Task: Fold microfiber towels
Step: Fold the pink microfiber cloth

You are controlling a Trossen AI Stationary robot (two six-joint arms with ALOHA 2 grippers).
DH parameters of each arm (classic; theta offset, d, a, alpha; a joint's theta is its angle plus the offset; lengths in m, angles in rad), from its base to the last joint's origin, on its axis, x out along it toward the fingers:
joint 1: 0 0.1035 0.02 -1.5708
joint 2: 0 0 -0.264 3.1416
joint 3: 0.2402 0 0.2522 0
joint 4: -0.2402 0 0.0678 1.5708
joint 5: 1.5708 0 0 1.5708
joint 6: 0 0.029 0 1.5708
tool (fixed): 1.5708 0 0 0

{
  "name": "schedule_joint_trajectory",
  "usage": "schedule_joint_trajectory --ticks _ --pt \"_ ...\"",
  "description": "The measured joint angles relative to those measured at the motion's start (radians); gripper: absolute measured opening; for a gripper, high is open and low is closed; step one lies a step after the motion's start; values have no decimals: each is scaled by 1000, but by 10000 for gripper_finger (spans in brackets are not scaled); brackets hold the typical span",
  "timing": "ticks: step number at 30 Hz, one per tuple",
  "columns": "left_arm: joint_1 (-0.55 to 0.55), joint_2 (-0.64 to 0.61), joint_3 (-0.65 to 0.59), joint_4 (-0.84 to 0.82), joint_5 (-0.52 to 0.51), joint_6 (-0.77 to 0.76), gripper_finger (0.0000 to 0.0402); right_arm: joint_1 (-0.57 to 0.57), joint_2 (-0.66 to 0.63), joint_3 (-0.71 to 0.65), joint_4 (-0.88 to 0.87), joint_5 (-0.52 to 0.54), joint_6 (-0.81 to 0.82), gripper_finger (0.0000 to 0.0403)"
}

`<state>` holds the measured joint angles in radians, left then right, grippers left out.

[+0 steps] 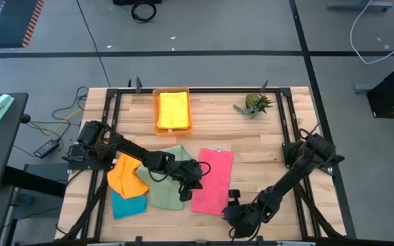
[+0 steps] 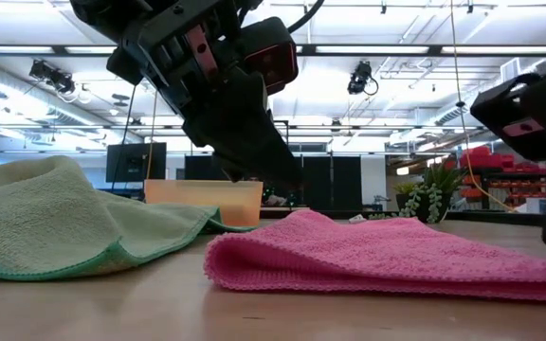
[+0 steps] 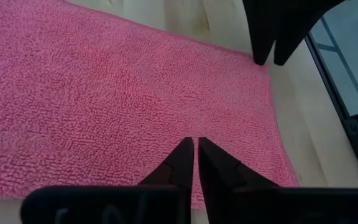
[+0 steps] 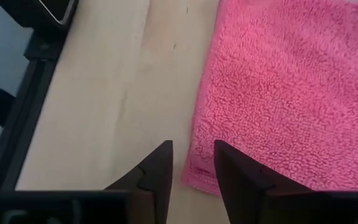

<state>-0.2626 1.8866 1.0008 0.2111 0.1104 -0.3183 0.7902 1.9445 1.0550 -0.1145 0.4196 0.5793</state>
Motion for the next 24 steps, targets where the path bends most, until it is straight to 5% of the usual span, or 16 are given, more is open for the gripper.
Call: schedule_joint_trajectory --ticks 10,24 --pt "0 0 0 1 0 -4 7 -3 19 0 -1 -10 29 97" --pt "0 -2 0 1 0 -11 28 -2 15 0 0 -10 30 42"
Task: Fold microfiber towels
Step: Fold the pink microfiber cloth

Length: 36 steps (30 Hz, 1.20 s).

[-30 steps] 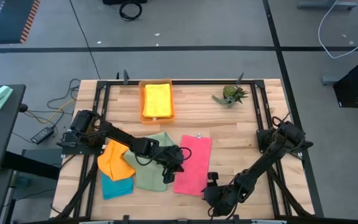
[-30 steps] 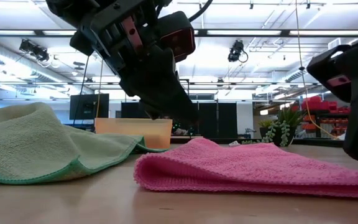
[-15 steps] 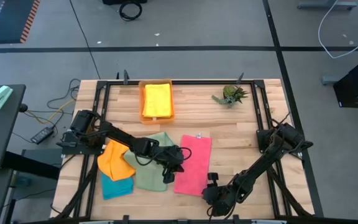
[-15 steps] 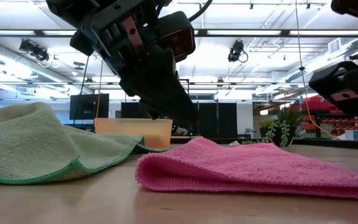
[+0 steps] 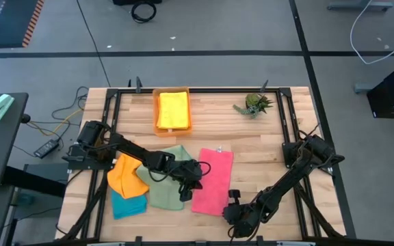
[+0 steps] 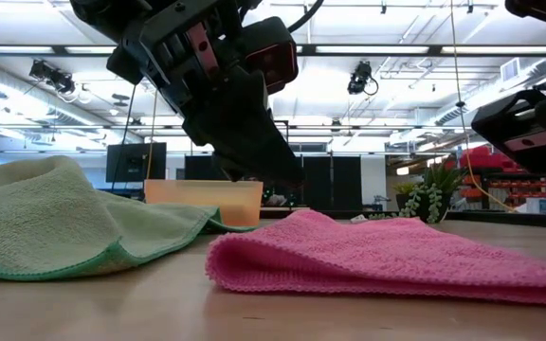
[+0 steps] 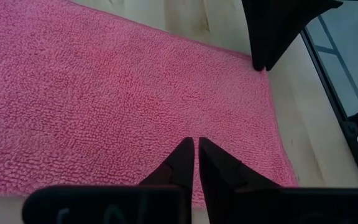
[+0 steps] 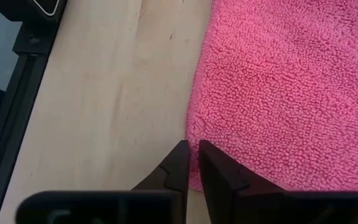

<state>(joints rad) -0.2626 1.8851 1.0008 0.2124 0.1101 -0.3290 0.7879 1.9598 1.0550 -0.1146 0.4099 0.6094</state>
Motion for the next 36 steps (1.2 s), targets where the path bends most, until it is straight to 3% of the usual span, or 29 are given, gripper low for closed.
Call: schedule_joint_trajectory --ticks 6,12,19,28,36 --pt "0 0 0 0 0 0 10 0 -19 0 -10 12 10 41" --pt "3 0 0 0 -1 1 17 0 -79 0 -57 45 36 41" --pt "3 0 0 0 0 2 29 1 -90 0 -101 -62 62 41" --pt "3 0 0 0 0 2 9 1 -91 0 -109 -68 103 41" --pt "3 0 0 0 0 10 26 -10 -103 0 -109 -45 116 41"
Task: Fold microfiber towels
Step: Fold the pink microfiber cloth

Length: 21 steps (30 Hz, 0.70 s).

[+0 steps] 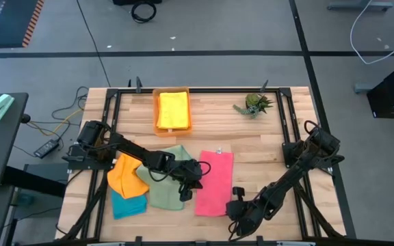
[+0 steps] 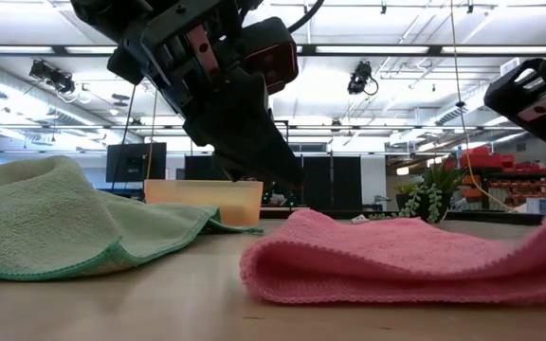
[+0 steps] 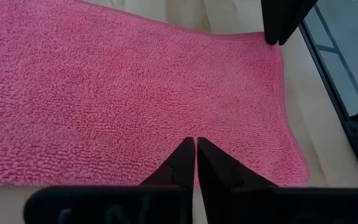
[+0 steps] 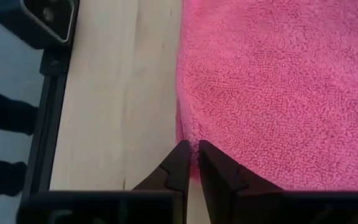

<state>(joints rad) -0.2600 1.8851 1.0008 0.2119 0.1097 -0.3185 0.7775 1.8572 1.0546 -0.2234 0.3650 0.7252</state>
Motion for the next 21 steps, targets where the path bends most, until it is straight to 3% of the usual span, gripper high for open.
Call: schedule_joint_trajectory --ticks 13,21 --pt "0 0 0 0 0 -10 16 -39 0 8 -63 23 195 41" --pt "0 0 0 0 0 -10 22 9 0 8 -77 -84 148 41"
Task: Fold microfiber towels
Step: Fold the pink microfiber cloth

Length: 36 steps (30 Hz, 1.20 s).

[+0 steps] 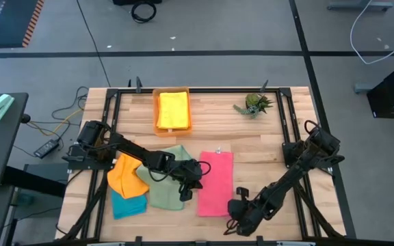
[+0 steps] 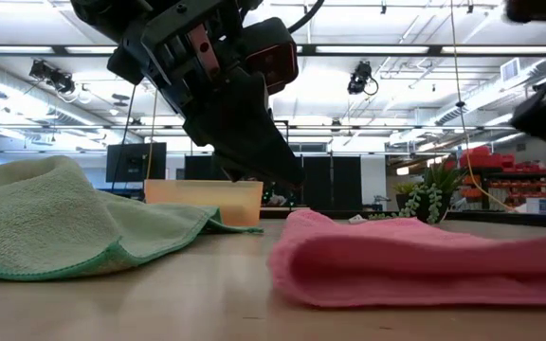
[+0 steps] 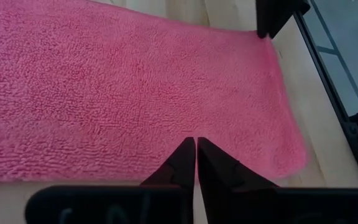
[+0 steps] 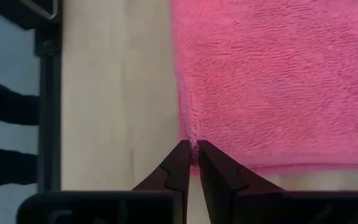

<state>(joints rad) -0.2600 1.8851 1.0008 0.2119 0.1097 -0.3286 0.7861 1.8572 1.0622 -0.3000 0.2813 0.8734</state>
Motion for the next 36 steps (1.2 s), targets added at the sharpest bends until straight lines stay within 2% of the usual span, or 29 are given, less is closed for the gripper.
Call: schedule_joint_trajectory --ticks 5,10,15,22,27,32,36 --pt "2 0 0 0 0 1 10 36 0 0 2 19 29 41" --pt "17 0 0 0 -1 2 17 48 -6 7 -11 33 43 41" --pt "31 0 0 0 -1 2 25 48 -54 23 -113 57 47 41" --pt "35 0 0 0 -1 3 9 48 -57 24 -149 -34 12 41" --pt "33 2 0 9 0 0 14 48 -37 24 -178 -57 9 41" --pt "1 2 0 117 -1 -31 24 48 -36 8 -195 -78 -19 41" --pt "-37 33 2 235 3 -36 13 48 -36 -22 -194 -100 -6 41"
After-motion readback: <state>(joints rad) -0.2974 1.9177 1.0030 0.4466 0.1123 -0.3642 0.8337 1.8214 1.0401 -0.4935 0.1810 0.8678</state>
